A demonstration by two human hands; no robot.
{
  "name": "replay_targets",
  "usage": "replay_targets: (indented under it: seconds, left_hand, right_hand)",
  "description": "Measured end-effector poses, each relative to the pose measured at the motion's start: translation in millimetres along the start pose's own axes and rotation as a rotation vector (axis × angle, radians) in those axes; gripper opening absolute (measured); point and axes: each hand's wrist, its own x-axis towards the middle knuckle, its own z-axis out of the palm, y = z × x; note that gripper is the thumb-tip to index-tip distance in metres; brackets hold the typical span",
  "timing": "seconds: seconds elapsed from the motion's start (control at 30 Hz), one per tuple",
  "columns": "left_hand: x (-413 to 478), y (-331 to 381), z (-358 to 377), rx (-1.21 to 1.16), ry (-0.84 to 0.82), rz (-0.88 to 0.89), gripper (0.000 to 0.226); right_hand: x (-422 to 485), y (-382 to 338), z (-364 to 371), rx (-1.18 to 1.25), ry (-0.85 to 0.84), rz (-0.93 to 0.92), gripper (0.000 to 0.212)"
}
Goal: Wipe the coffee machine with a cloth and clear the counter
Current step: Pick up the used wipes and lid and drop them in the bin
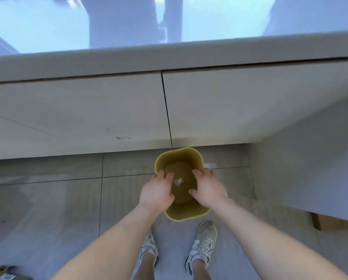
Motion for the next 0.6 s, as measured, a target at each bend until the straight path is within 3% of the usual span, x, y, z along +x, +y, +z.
replay_targets:
  seconds: [0.6]
  left_hand:
    - [-131,83,-216,0.061,0.239,0.095,0.045]
  right_hand:
    - [-145,-31,-233,0.036,0.208,-0.039,0.063]
